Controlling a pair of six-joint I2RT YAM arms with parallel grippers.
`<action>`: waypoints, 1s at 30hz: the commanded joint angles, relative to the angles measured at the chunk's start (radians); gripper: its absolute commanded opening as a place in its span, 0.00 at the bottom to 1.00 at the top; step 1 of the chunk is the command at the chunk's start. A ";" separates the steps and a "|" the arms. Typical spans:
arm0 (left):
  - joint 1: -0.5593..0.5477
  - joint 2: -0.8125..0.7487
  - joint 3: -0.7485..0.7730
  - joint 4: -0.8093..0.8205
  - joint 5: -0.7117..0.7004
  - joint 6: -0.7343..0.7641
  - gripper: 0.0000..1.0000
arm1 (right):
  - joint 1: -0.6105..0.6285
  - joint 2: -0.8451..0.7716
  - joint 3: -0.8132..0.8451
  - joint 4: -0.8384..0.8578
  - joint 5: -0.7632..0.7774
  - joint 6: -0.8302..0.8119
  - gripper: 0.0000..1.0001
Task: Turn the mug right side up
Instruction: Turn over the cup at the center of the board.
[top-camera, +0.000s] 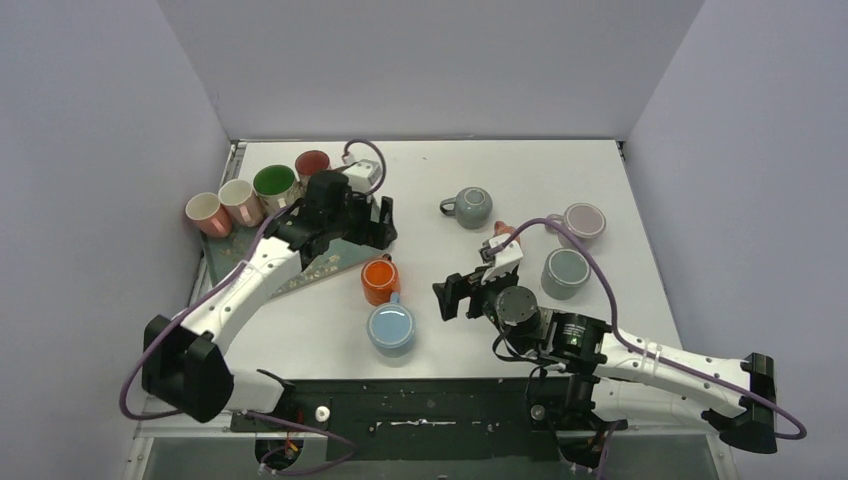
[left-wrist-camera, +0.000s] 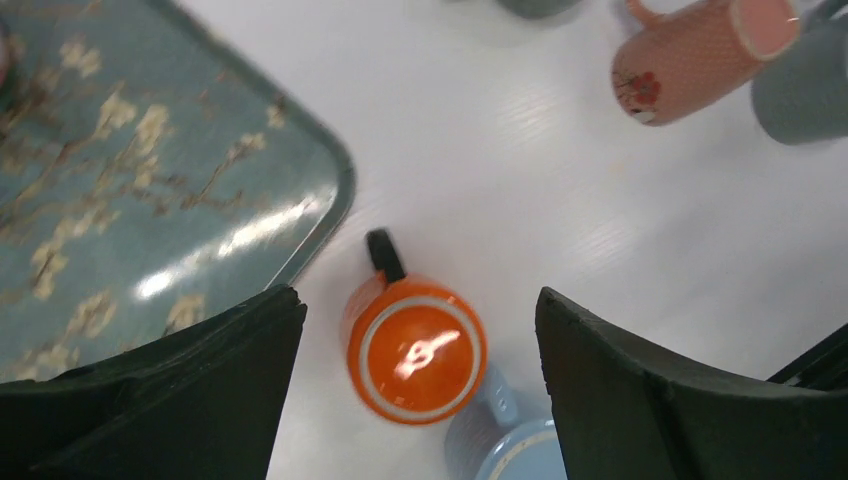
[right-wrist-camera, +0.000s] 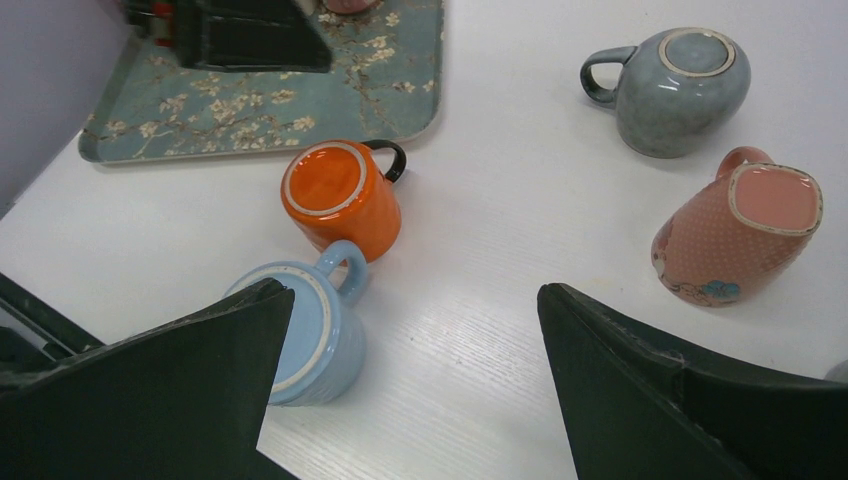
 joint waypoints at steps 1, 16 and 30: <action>-0.044 0.155 0.128 0.205 0.206 0.178 0.82 | -0.008 -0.091 -0.015 0.013 -0.032 -0.018 1.00; -0.042 0.633 0.419 0.492 0.468 0.298 0.71 | -0.016 -0.247 -0.019 -0.069 -0.017 -0.051 1.00; -0.017 0.290 0.203 0.308 0.146 0.141 0.79 | -0.224 0.010 0.050 -0.054 -0.039 -0.095 1.00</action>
